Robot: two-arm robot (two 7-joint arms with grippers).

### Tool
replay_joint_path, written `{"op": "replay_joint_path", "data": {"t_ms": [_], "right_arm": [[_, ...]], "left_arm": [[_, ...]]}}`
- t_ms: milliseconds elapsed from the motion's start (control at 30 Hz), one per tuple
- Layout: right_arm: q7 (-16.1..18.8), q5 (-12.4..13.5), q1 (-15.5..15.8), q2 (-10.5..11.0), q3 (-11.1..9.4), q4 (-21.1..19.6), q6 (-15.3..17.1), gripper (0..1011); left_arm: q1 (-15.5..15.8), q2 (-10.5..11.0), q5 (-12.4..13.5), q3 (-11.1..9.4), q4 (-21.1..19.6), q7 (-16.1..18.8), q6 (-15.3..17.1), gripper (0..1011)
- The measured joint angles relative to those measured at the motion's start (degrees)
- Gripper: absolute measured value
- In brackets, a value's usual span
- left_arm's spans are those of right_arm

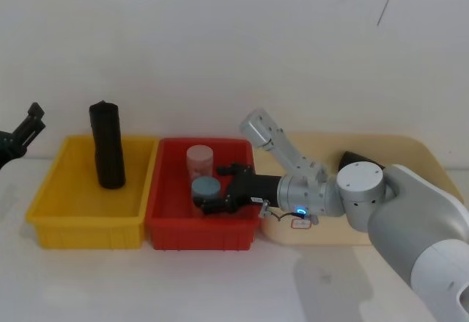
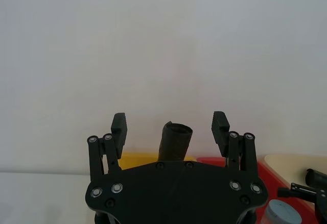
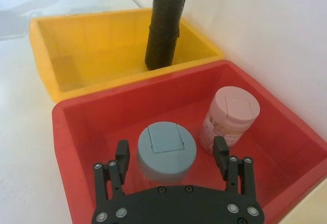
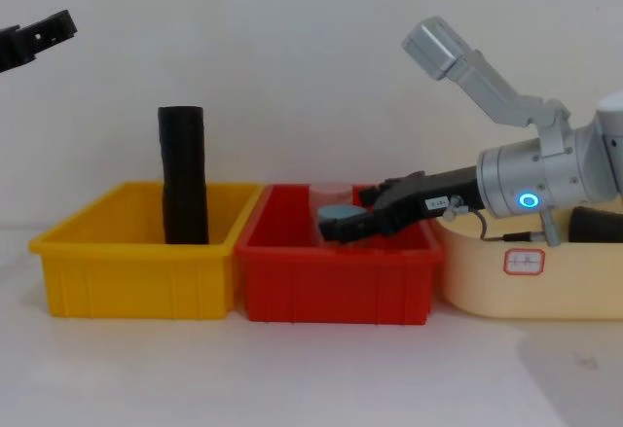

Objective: Pick up the garbage bag with the one hand and transfer it to the other hand.

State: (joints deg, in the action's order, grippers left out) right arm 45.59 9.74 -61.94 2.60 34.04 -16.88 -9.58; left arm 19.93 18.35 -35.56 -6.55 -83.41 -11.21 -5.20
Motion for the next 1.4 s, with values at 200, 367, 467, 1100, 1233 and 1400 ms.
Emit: {"op": "replay_joint_path", "data": {"t_ms": [200, 367, 467, 1100, 1233, 1400], "right_arm": [[0.4, 0.0, -0.5, -0.5, -0.3, 1.1, 0.0, 987], [0.8, -0.1, -0.8, -0.8, -0.5, 1.9, -0.1, 907], [1.0, -0.2, -1.0, -0.9, -0.7, 2.4, -0.1, 800], [1.6, -0.7, 0.8, 0.5, -1.9, -2.4, 1.9, 679], [1.0, 0.0, 2.2, 1.5, -2.8, -6.0, 2.6, 679], [0.1, 1.6, 4.2, 2.9, -4.5, -11.6, 3.5, 679]], "left_arm": [[0.0, 0.0, 0.0, 0.0, 0.0, 0.0, 0.0, 1001], [0.0, 0.0, 0.0, 0.0, 0.0, 0.0, 0.0, 1002], [0.0, 0.0, 0.0, 0.0, 0.0, 0.0, 0.0, 1001], [0.0, 0.0, 0.0, 0.0, 0.0, 0.0, 0.0, 1001], [0.0, 0.0, 0.0, 0.0, 0.0, 0.0, 0.0, 1001], [0.0, 0.0, 0.0, 0.0, 0.0, 0.0, 0.0, 1001]]}}
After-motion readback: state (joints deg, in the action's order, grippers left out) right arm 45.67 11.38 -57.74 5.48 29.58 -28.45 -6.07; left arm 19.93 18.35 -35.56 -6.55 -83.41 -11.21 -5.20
